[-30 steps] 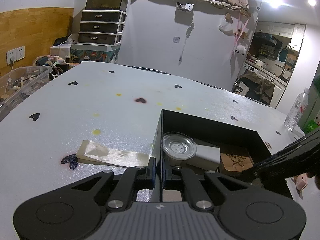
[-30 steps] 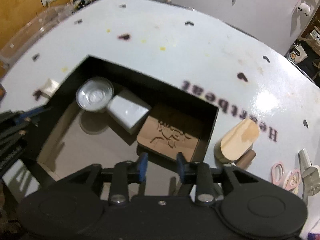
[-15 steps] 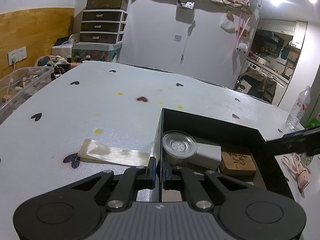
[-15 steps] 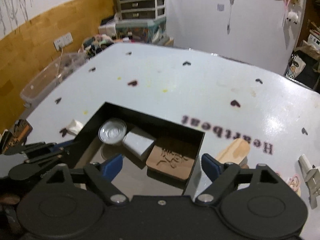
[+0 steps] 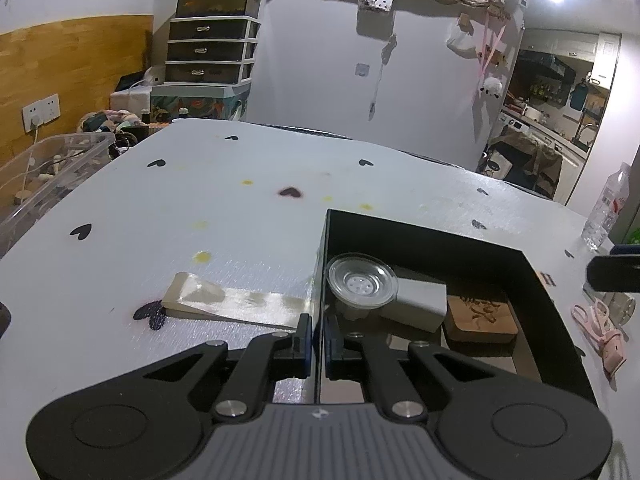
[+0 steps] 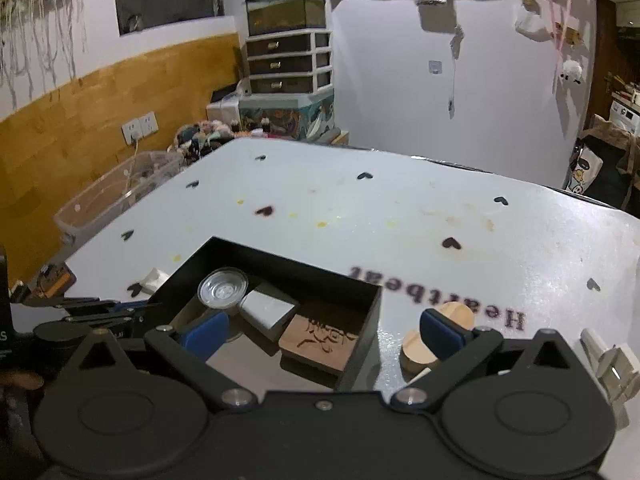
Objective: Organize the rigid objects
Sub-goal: 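Move the right tool back toward the pink scissors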
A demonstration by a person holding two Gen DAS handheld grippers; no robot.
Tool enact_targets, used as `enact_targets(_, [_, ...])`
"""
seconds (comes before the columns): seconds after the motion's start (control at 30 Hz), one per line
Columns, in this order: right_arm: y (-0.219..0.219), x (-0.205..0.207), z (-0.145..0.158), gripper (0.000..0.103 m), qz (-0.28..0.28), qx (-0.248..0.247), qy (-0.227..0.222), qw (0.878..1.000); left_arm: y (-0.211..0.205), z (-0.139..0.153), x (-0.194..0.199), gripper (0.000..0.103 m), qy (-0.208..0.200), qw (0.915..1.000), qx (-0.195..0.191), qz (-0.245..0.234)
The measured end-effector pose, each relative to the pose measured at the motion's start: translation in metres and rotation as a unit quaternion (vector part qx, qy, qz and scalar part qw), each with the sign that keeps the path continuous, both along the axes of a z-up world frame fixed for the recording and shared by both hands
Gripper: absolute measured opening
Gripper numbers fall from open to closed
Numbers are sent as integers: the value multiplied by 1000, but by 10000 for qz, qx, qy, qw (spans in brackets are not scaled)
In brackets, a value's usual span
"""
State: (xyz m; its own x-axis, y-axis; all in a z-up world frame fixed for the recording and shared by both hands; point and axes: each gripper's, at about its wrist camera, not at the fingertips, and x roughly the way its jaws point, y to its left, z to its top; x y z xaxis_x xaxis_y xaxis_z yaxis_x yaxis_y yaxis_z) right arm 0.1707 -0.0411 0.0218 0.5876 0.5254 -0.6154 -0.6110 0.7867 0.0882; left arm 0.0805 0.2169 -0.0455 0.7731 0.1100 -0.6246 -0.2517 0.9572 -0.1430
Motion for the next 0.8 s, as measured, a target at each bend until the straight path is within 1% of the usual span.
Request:
enact_targets(0.17, [-31, 0, -5, 103, -298, 254, -231, 9990, -2, 1, -1, 5, 20, 10000, 42, 37])
enact_targets(0.37, [-68, 0, -19, 103, -791, 279, -340, 9959, -4, 1, 0, 5, 48, 9999, 77, 99])
enact_targets(0.53, [-98, -5, -39, 103, -1240, 158, -422, 9913, -7, 1, 0, 5, 49, 9998, 96, 170])
enact_targets(0.8, [-138, -22, -82, 103, -1738, -94, -287, 9843, -11, 1, 0, 5, 63, 9996, 165, 219])
